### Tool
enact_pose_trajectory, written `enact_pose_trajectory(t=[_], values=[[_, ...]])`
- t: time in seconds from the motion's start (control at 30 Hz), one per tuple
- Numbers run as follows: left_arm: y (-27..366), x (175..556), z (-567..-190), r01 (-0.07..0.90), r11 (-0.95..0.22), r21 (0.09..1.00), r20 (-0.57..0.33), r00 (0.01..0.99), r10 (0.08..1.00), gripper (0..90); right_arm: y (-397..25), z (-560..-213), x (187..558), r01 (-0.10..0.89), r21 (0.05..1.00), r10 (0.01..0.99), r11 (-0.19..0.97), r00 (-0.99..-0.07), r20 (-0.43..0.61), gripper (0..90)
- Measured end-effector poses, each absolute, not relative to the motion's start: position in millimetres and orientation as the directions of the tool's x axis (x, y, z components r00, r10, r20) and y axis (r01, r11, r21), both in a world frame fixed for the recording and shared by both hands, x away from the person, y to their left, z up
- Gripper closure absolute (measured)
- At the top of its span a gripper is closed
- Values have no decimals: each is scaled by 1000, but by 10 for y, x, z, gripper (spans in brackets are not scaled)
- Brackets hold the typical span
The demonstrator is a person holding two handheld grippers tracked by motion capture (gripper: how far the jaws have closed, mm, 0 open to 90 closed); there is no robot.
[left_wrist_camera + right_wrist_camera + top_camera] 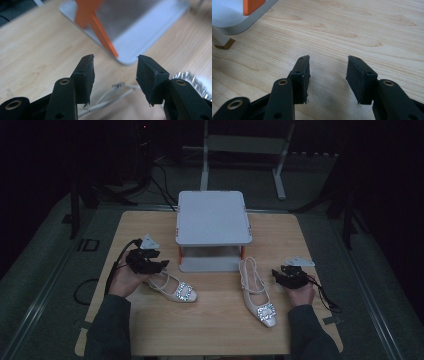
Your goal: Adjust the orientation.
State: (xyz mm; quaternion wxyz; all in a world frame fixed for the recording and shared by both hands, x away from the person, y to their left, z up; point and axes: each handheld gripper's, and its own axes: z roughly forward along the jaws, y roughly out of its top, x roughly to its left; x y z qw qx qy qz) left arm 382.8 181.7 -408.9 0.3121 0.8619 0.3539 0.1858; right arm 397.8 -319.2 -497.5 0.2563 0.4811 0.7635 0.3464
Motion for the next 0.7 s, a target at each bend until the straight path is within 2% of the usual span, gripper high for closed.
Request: enact_pose_trajectory(t=[0.17, 0.27, 0.5, 0.7], values=[[1833, 3861, -4212, 517, -583, 627, 88, 696, 713, 489, -3197, -4970, 3978, 556, 776, 912, 297, -406, -58, 531], [1877, 3865, -4253, 537, -598, 595, 105, 686, 720, 521, -3197, -4974, 3979, 558, 776, 912, 295, -406, -55, 531], [1895, 3903, -4327, 543, -621, 565, 54, 727, 685, 506, -3190, -4980, 3980, 560, 773, 912, 297, -407, -56, 531], [1860, 3948, -4359, 544, -637, 546, 45, 740, 671, 509, -3192, -4983, 3984, 560, 772, 911, 300, -408, -58, 531]])
